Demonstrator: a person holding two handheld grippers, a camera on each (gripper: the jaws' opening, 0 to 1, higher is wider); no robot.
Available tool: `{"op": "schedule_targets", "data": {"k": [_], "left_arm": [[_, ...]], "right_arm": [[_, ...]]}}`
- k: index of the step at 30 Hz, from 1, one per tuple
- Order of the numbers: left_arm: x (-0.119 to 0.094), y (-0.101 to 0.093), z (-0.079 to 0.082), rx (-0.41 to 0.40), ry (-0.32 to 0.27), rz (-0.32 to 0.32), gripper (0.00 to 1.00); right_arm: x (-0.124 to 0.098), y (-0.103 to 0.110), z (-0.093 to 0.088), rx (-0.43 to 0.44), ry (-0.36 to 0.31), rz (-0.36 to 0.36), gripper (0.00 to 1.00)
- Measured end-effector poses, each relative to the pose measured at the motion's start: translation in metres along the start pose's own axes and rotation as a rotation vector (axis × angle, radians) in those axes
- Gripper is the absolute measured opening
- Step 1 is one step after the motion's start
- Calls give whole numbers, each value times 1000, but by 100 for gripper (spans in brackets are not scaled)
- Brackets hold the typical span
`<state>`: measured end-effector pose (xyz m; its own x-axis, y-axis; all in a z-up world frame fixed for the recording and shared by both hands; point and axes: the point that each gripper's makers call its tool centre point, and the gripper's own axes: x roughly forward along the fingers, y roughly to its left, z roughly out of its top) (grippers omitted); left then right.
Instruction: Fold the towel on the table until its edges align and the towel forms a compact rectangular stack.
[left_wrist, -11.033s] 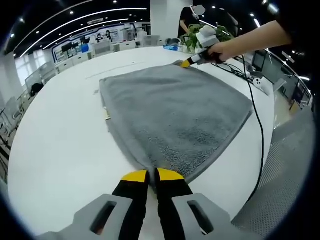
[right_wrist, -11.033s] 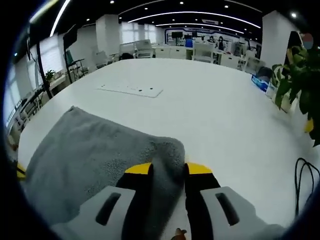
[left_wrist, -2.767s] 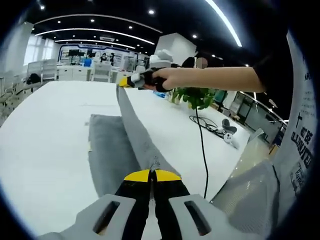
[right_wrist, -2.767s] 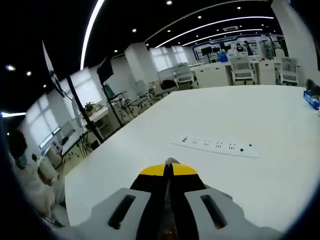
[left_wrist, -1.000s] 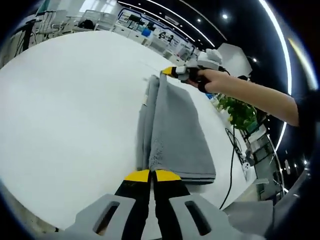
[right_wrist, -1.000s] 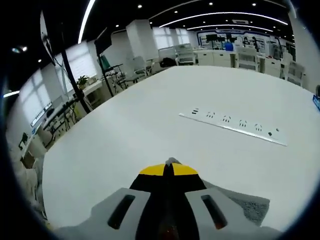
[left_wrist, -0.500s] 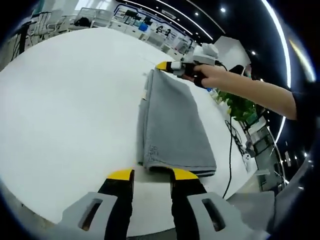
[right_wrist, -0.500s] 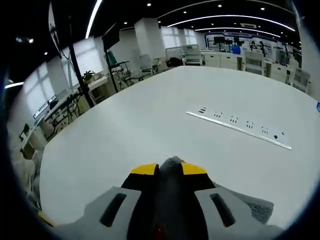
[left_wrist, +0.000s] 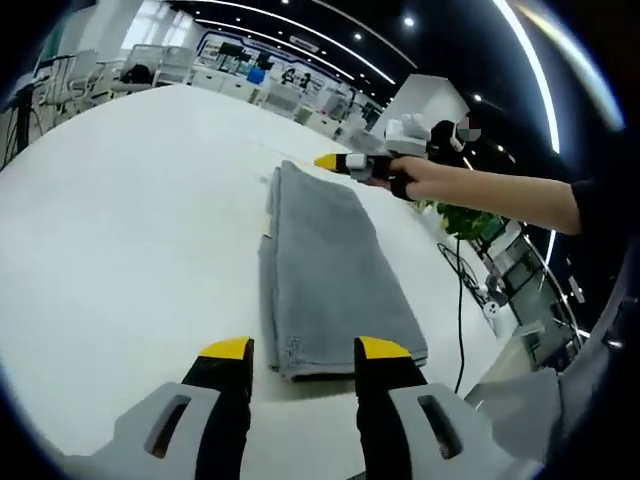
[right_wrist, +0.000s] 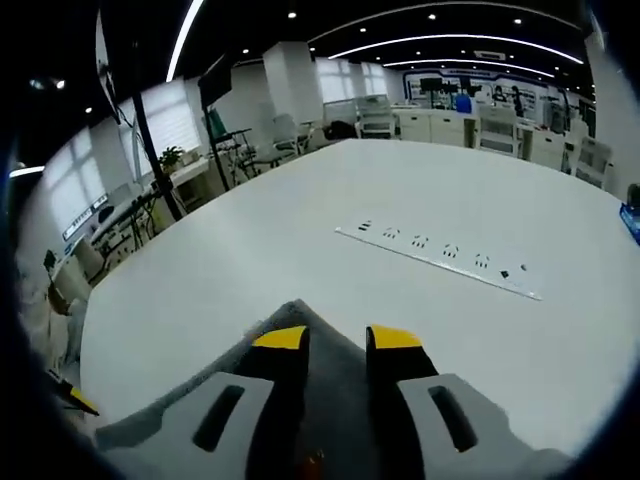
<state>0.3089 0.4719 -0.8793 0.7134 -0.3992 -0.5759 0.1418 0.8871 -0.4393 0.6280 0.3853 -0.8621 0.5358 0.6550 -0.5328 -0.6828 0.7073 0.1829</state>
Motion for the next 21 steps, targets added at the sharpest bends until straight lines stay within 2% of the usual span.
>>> {"op": "schedule_targets", "data": {"k": [7, 9, 11, 17, 21], "left_arm": [[2, 6, 0, 80, 30, 15, 43], [4, 14, -1, 139, 42, 47, 46], [3, 16, 0, 189, 44, 76, 54], [4, 17, 1, 188, 45, 69, 55], [4, 13, 6, 149, 9, 54, 52]], "right_arm": [[-18, -9, -7, -1, 4, -12, 38], [-22, -12, -8, 3, 3, -20, 40], [-25, -17, -11, 3, 12, -25, 43], [-37, -29, -18, 22, 27, -54, 44], [-39, -37, -28, 28, 46, -68, 44]]}}
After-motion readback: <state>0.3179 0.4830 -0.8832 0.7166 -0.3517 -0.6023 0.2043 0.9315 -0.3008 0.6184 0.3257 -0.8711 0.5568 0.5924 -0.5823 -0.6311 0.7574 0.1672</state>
